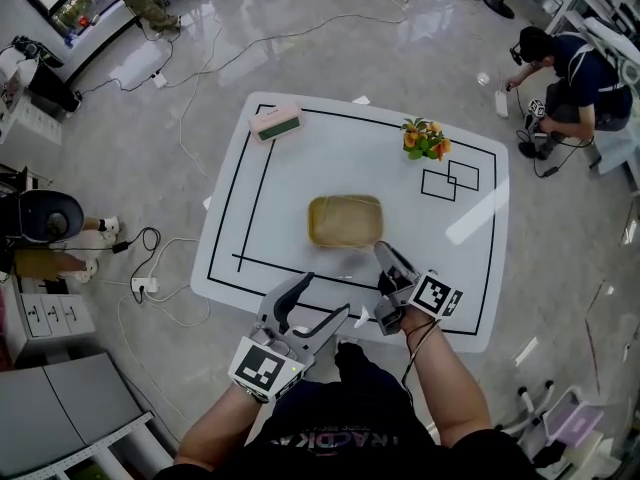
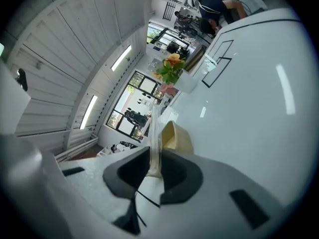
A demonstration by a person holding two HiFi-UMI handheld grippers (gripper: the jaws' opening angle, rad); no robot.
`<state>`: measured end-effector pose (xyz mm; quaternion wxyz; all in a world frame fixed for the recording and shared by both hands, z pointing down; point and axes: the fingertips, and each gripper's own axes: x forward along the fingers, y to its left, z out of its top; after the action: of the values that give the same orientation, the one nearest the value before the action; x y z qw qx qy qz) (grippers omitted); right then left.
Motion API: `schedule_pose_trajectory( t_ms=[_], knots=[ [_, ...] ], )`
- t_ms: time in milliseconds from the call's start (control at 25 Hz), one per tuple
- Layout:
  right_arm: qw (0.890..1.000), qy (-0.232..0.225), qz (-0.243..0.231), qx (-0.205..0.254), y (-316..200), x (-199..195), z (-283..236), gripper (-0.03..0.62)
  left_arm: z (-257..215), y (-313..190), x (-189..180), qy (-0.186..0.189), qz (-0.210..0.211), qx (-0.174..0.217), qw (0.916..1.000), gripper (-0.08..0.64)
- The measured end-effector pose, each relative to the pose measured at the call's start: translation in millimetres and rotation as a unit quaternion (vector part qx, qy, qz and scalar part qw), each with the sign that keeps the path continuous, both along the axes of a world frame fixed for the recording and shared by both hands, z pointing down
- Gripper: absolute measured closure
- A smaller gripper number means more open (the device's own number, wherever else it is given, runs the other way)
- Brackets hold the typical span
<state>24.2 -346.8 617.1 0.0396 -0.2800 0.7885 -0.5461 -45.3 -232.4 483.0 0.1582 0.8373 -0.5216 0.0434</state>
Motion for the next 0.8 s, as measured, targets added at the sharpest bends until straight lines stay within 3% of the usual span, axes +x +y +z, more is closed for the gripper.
schedule_pose_trajectory(
  t_ms=[200,360,560,800],
  knots=[
    [0.997,-0.019,-0.015,0.073,9.9,-8.9,-36.7,0.554,-5.6,11.4,-6.2,-0.002,0.0,0.01,0.9999,0.29],
    [0.988,0.003,-0.038,0.147,26.0,-19.6,-67.5,0.555,-11.9,27.4,-13.7,-0.004,0.003,0.019,0.9998,0.395],
    [0.966,0.041,-0.062,0.247,56.3,-36.1,-106.9,0.555,-25.4,50.4,-23.6,0.002,0.003,0.042,0.9991,0.544],
    [0.931,0.083,-0.068,0.349,99.9,-50.0,-161.3,0.555,-42.4,81.0,-38.4,0.002,0.005,0.061,0.9981,0.557]
  ],
)
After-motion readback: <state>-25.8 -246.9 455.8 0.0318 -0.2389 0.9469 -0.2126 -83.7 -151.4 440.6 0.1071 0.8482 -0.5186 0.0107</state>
